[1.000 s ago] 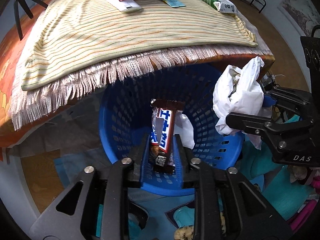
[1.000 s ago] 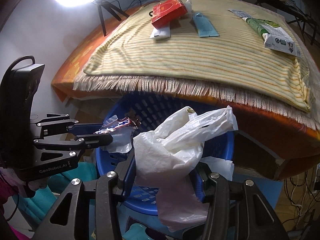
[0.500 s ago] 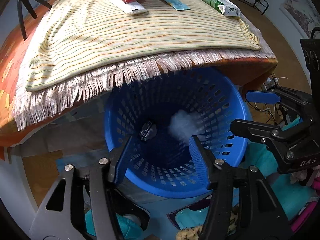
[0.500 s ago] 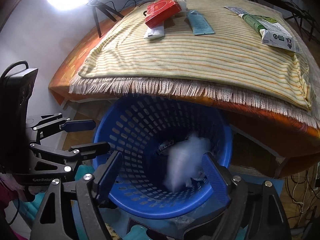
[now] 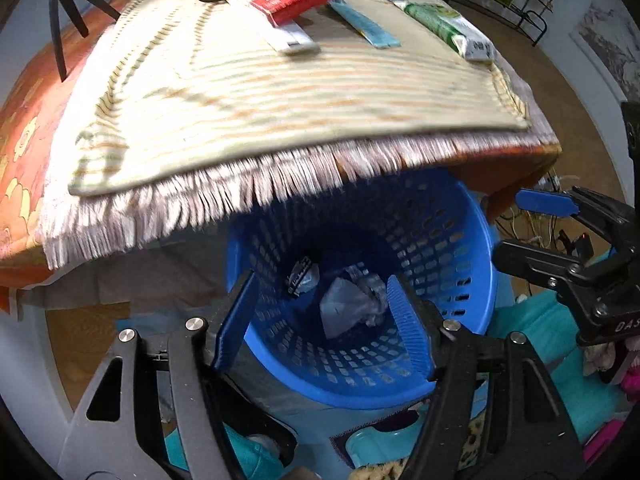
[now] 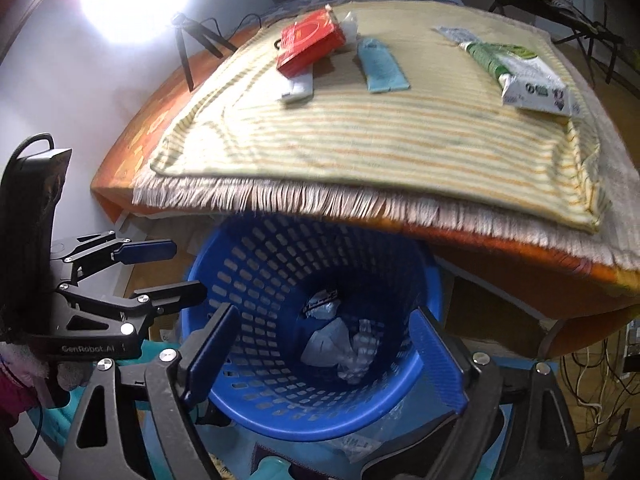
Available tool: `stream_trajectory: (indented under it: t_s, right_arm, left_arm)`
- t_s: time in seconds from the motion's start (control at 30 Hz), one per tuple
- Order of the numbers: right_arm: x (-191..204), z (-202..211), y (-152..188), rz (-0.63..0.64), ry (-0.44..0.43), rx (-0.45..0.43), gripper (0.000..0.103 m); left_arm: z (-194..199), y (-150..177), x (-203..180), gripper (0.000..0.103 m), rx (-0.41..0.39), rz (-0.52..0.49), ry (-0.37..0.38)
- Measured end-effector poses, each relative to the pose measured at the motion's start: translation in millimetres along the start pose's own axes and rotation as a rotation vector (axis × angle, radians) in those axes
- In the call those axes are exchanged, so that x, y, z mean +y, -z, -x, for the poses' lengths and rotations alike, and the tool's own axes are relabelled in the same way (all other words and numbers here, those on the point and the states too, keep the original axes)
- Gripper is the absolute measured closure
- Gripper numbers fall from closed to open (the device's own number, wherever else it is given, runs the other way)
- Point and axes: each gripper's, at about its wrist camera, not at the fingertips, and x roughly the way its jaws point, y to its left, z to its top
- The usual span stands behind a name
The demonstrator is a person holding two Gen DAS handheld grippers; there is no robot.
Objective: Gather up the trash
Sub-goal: 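Grasp the red medicine box with the left tool while the right tool grasps the milk carton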
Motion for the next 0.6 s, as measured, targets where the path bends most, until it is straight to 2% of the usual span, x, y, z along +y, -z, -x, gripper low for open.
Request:
stream_trajectory:
  t_s: [0.27, 0.33, 0.37, 0.6]
  right_arm:
    - [-16.7, 32.8, -34.1, 0.035, 0.068, -0.089, 0.008]
    - [-23.9, 41.7, -44.5, 0.039, 0.085, -0.112, 0.005]
    - [-27.8, 45.9, -49.5, 0.04, 0.093, -0.124, 0.001]
    - [-54.7, 65.2, -92.8, 0.067, 0.181, -0.196, 0.0]
  left_arm:
    - [20.2, -42.6, 14.2, 0.034, -0.048, 0.09, 0.033]
    - [26.7, -56.4, 14.6, 0.027, -0.07, 0.102, 0.037]
    - [29.8, -63.3, 15.4, 0.025, -0.083, 0.108, 0.041]
    - [43.2, -119.8, 21.8, 0.019, -0.126, 0.178, 0.102]
